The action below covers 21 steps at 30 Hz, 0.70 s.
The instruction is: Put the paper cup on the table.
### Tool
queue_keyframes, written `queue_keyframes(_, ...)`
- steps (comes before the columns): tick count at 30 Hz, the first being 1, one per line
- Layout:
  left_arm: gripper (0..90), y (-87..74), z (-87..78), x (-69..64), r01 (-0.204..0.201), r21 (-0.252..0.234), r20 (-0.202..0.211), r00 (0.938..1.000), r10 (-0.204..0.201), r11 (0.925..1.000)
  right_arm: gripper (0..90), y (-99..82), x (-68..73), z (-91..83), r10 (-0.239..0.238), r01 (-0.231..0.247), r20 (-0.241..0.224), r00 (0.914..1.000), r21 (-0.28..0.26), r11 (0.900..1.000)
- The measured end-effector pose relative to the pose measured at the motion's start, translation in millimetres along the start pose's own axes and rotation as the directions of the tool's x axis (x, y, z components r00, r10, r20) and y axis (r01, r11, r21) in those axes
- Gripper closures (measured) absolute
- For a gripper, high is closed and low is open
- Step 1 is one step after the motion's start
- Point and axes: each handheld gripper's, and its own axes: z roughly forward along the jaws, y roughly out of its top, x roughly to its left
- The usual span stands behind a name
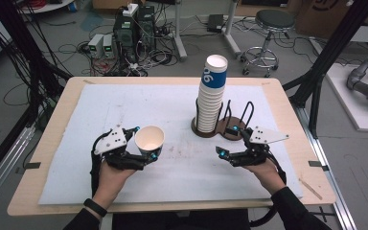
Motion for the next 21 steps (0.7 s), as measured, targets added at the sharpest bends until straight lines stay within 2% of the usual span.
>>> queue_keyframes(8, 18.9, -1.5, -10.5, 18.9, 0.009, -0.007, -0.072, 0.9973, -0.010, 0.9999, 19.6, -0.1, -1.0, -0.9, 0.006, -0.006, -0.003, 1.0000, -0.002, 1.0000)
queue_keyframes(15, 18.9, -0.4, -16.2, 36.9, 0.018, -0.021, -0.151, 0.9883, -0.021, 0.9996, 19.6, -0.6, -2.2, -0.9, 0.013, -0.013, 0.004, 0.9999, 0.002, 0.9999)
queue_keyframes(21, 19.1, 4.6, -21.2, 48.2, 0.030, -0.052, -0.194, 0.9801, -0.039, 0.9982, 19.5, -0.8, -3.7, -1.6, 0.022, -0.022, 0.018, 0.9996, -0.001, 0.9997)
